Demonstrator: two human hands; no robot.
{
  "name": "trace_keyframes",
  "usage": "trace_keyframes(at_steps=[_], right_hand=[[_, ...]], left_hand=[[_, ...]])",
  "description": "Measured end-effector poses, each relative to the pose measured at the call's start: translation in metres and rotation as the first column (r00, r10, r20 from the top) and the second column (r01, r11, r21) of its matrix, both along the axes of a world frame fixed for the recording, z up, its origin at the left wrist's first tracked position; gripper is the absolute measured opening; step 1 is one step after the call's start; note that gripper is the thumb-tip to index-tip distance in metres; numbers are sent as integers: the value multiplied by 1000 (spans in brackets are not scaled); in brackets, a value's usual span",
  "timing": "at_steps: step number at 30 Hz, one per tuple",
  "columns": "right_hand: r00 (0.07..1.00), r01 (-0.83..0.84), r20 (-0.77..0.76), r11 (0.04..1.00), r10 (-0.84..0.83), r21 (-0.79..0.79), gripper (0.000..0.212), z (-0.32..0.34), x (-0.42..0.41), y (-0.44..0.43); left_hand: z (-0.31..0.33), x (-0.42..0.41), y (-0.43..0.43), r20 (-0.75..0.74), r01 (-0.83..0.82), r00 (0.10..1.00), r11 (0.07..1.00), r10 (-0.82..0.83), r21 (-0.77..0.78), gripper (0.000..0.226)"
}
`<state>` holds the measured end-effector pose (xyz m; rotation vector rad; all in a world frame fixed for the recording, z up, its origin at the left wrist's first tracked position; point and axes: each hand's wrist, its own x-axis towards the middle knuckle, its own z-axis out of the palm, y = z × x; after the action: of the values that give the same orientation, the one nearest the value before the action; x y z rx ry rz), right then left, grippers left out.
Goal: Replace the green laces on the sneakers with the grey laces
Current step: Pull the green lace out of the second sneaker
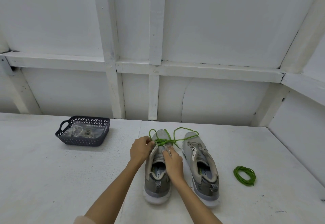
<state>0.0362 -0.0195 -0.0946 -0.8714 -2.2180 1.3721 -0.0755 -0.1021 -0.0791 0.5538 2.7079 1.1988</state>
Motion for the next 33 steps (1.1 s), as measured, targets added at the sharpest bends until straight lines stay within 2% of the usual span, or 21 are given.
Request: trace_keyframes(at_steps=[3,7,9,13,18,21,23,24,28,30,33], right_hand=[[1000,2,-19,1000,-2,-24,26,1,1,0],[1000,11,-24,1000,-11,-29,22,0,0,-1],[1000,11,-24,999,-12,-34,24,0,0,0],[1000,2,-19,1000,-2,-24,32,1,0,1],[1000,4,-13,1000,-4,-28,37,-1,0,0],[1000,2,-10,999,-3,-44,37,0,0,0],[1000,2,4,999,-2,-42,40,0,-1,1],[1000,0,6,999,0,-42,41,-1,-1,1],[1000,6,10,999,-6,-33,41,0,-1,1],[1000,2,-2,1000,-2,-28,41,0,0,2],[1000,4,-20,999,-4,-32,37,3,3,1]], left_hand=[[0,1,0,45,-135,991,974,128,183,15],[-1,3,0,0,-31,1000,1000,31,-4,27],[0,2,-1,-18,-18,1000,1000,17,-16,25],[3,3,0,-8,-176,983,965,181,192,23],[-4,2,2,28,11,999,992,-15,125,24],[-1,3,2,-21,-89,995,973,95,215,21],[3,5,2,-13,-184,980,930,198,318,21],[3,4,2,2,-184,981,926,194,331,20],[-6,2,3,41,-25,999,985,18,171,26],[-5,4,4,8,-71,997,974,71,213,29],[0,8,4,0,-223,971,902,240,370,24]])
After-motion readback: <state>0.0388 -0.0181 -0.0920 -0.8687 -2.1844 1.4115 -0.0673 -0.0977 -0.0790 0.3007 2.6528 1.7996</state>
